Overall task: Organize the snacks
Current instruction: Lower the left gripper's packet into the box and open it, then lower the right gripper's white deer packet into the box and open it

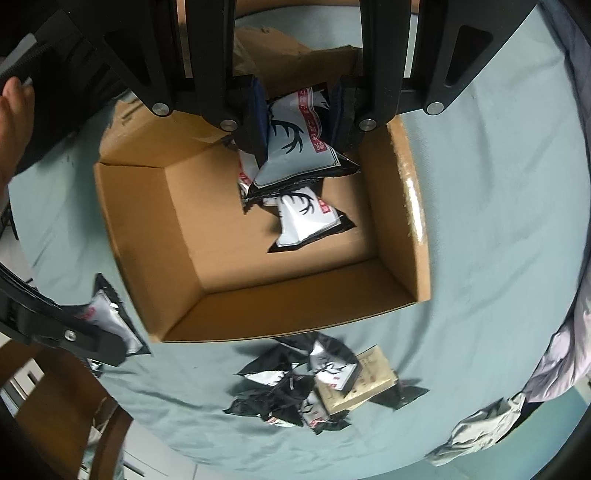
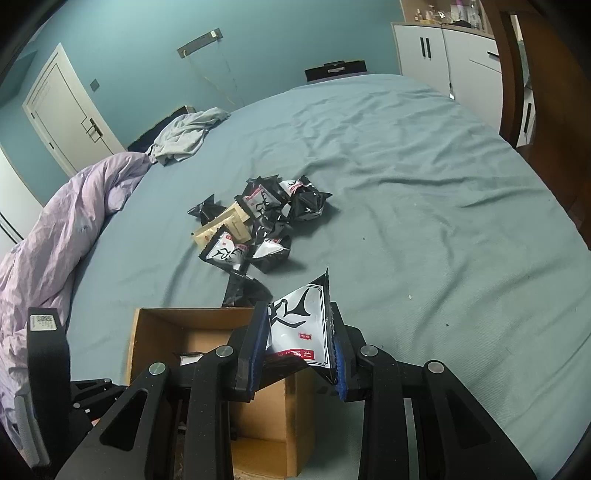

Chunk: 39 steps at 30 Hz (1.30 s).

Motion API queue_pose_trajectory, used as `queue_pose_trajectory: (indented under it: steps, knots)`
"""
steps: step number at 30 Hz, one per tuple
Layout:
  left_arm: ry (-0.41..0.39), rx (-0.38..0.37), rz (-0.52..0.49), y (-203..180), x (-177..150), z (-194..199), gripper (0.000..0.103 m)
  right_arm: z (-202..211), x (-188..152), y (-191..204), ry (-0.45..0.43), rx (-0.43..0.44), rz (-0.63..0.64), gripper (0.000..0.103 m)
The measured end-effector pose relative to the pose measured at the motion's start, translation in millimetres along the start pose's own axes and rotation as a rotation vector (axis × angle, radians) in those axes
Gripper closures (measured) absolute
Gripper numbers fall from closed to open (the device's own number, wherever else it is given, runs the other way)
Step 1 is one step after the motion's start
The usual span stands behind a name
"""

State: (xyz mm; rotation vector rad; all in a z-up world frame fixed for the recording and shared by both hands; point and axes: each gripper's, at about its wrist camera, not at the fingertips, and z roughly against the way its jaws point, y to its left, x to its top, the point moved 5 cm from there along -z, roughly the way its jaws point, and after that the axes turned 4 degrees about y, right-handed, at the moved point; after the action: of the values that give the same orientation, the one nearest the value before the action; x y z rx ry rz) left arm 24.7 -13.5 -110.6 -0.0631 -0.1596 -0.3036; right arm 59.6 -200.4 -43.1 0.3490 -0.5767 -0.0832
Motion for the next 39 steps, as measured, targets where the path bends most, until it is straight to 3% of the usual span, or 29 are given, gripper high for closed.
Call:
queue_pose_trajectory:
  steps: [3,5,10,15,18,21,25,33,39]
  knots:
    - [0.017,-0.006,-0.009,-0.7,0.6,-1.5,0.069,-0.4,-0.1,-0.3,0.002,-0.001,-0.001,0.075]
    - [0.010,0.011,-0.031,-4.3,1.1,1.0,0.053,-0.6,0.0,-0.1,0.002,-0.002,-0.002,0.075]
    - [-0.059,0.025,-0.058,-11.0,7.3,21.3,0.025,1.0,-0.5,0.7,-0.006,-0.002,0.003,0.075]
    - [-0.181,0.051,-0.015,4.1,19.2,53.3,0.024,0.9,-3.2,5.8,-0.004,0.014,0.024,0.075]
    - [-0.239,0.116,0.032,20.6,26.5,66.3,0.024,-9.5,-11.3,22.7,0.069,0.087,0.086,0.075]
    - [-0.270,0.176,0.087,38.7,30.5,72.0,0.024,-17.5,-20.3,40.9,0.100,0.076,0.181,0.075]
    - [-0.251,0.148,0.115,51.2,31.3,69.3,0.024,-29.7,-27.4,49.9,0.152,0.071,0.228,0.075]
    - [-0.238,0.167,0.123,52.1,30.1,63.3,0.024,-57.9,-34.0,58.8,0.281,0.028,0.286,0.075]
    - [-0.232,0.165,0.167,62.0,28.8,61.8,0.024,-62.9,-41.6,70.6,0.300,0.017,0.334,0.074]
